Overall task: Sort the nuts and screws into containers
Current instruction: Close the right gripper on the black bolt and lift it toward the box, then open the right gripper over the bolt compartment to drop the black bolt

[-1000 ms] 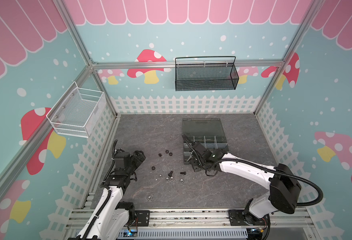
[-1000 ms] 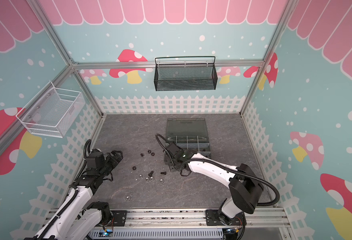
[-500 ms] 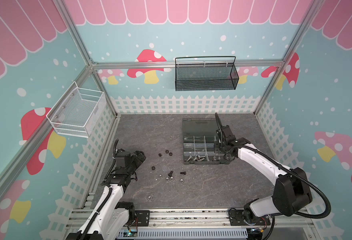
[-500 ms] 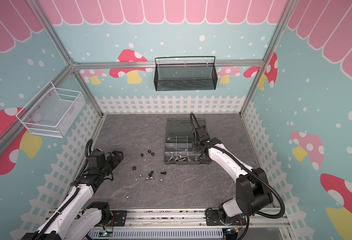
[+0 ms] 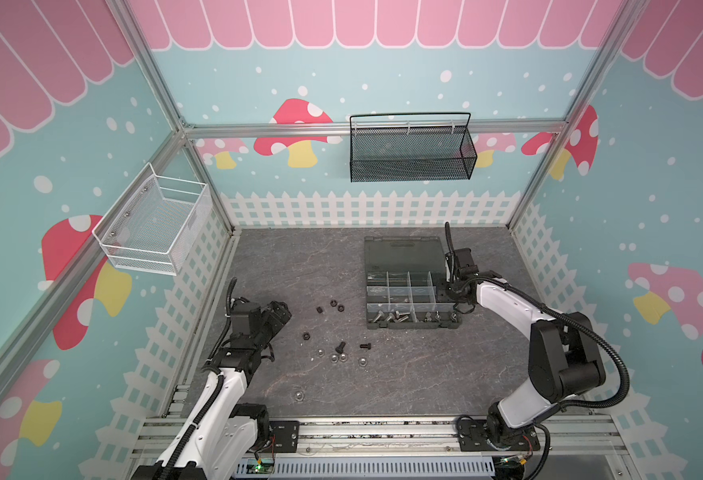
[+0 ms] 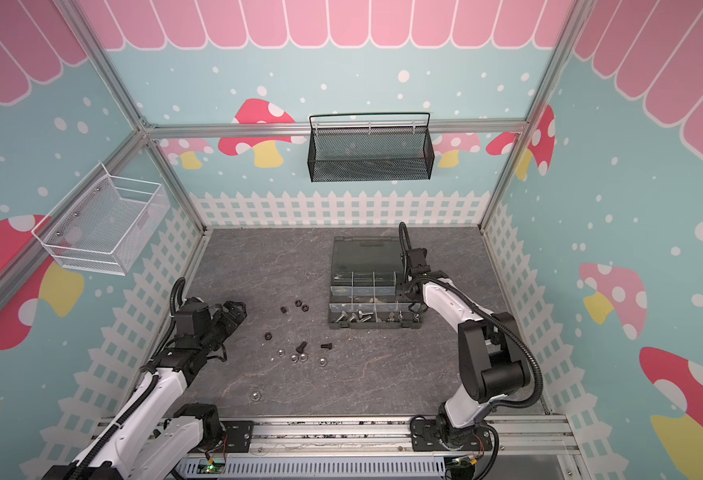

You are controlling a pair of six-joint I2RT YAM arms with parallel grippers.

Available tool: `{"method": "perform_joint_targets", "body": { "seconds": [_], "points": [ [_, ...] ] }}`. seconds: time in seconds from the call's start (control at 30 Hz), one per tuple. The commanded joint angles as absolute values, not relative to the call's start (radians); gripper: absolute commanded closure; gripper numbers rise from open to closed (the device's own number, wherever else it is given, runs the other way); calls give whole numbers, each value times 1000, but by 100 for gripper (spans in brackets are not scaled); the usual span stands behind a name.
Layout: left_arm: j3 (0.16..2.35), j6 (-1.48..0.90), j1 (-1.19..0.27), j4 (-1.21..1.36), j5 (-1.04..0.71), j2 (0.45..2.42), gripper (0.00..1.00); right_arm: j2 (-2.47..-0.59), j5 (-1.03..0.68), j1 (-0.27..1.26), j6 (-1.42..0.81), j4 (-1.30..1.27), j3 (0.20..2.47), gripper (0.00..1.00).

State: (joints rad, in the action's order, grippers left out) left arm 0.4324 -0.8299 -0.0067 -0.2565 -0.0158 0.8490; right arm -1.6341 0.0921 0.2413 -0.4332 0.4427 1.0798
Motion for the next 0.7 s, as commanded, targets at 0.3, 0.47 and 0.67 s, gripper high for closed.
{"method": "perform_joint_targets", "body": {
  "seconds": [0.3,0.47,0.67],
  "points": [
    [439,-821,-1,-251,-4,836,0,-1666,80,226,-402,405,1096,46],
    [437,-818,-1,-253,-2,831,0,-1620,82,225,-401,422,1094,45],
    [432,-817,-1,-253,4,829,0,-1530,84,257,-402,444,1074,44]
  ]
}}
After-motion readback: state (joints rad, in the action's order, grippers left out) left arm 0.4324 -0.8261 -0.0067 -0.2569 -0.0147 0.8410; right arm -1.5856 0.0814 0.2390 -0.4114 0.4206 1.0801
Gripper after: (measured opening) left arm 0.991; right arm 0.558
